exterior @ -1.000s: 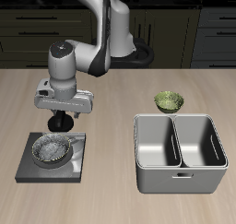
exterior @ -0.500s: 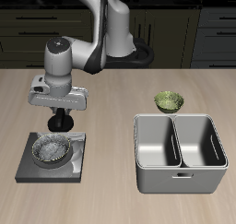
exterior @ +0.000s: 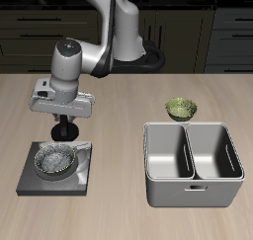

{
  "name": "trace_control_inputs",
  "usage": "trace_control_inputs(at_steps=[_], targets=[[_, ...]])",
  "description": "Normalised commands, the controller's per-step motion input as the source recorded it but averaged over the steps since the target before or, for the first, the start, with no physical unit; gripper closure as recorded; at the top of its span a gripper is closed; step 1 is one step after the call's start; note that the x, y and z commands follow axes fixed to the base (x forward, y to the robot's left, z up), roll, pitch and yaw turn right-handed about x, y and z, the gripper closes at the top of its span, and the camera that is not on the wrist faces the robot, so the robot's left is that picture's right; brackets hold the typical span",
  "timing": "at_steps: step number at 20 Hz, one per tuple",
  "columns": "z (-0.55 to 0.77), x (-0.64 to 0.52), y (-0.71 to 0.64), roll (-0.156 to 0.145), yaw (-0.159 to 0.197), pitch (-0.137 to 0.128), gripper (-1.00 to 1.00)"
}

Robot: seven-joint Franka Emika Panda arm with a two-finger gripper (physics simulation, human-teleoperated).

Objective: Place the black bowl on the flat stove and turn on the flat stove

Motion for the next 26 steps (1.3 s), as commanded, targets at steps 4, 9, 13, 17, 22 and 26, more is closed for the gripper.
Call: trace_control_inputs(at_steps=[4, 9, 13, 17, 22, 26], targets=[[0.08, -0.01, -0.26, -0.04, 0.04, 0.011, 1.0], [0.16, 0.01, -0.29, -0.047, 0.053, -0.002, 1.0], [0.13, 0.02, -0.29, -0.042, 0.026, -0.009, 1.0], [0.15, -0.01, -0.24, -0.032, 0.063, -0.007, 1.0], [0.23, 0.12, -0.24, -0.024, 0.055, 0.001, 1.0], [0.39, 0.21, -0.31, -0.037, 0.098, -0.017, 1.0]])
